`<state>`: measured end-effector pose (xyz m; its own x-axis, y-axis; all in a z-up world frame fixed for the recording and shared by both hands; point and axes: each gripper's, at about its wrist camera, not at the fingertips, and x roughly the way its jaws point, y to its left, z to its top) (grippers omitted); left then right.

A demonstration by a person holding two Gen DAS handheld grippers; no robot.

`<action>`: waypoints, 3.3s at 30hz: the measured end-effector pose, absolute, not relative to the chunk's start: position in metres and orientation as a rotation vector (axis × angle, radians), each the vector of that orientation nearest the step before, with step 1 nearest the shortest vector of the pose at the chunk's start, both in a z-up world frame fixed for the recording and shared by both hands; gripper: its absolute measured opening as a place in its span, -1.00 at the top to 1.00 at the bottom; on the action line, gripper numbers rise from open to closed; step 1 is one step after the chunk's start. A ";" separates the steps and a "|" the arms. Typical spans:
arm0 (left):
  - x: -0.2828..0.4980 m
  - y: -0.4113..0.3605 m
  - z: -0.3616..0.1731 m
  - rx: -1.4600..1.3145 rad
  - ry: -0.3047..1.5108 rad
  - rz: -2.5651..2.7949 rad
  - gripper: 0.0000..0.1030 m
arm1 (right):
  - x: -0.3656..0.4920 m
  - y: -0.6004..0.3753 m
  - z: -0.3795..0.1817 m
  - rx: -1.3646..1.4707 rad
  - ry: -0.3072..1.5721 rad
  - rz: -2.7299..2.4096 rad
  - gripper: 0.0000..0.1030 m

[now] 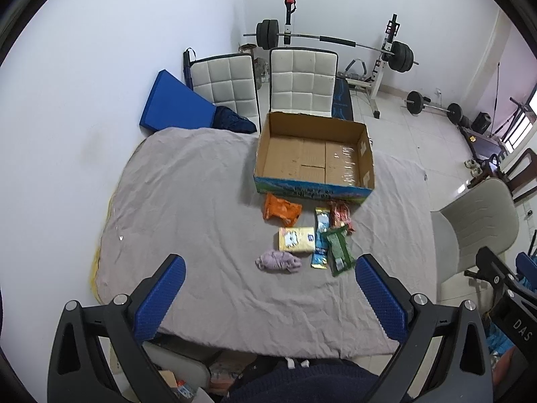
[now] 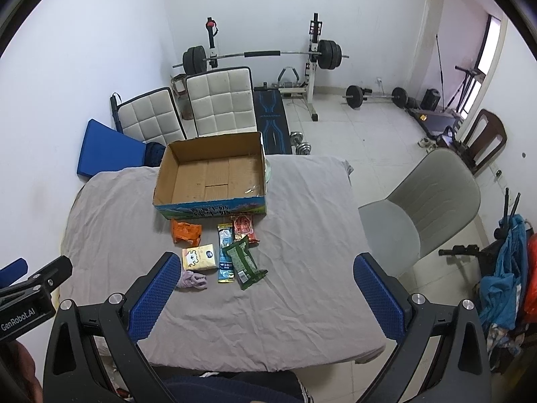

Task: Organize soft objects
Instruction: 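Grasp the yellow tissue pack with the left tool while the right tool grasps the green bag, then lift both held packs and carry them over the cardboard box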

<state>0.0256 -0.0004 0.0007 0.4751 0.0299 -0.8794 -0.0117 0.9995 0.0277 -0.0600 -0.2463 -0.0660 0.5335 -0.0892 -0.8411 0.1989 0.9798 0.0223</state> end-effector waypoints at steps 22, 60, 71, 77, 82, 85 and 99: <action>0.208 -0.039 -0.288 0.289 1.490 -0.097 -0.99 | 0.130 -0.242 -0.450 0.152 1.573 -0.014 -0.97; 0.212 -0.063 -0.434 -0.002 1.780 -0.171 -0.36 | 0.073 -0.297 -0.580 0.413 1.762 -0.086 0.11; 0.203 -0.096 -0.464 0.090 1.748 -0.151 -0.25 | 0.058 -0.291 -0.587 0.392 1.803 -0.049 0.11; 0.190 -0.077 -0.502 0.016 1.777 -0.102 -0.25 | 0.051 -0.280 -0.585 0.350 1.775 -0.051 -0.02; 0.184 -0.066 -0.521 0.013 1.770 -0.118 -0.25 | 0.051 -0.287 -0.593 0.416 1.789 -0.093 -0.06; 0.186 -0.058 -0.535 0.000 1.757 -0.122 -0.25 | 0.052 -0.293 -0.601 0.454 1.789 -0.119 -0.05; 0.137 -0.041 -0.466 0.068 1.590 -0.183 -0.20 | 0.043 -0.263 -0.569 0.442 1.692 -0.163 0.25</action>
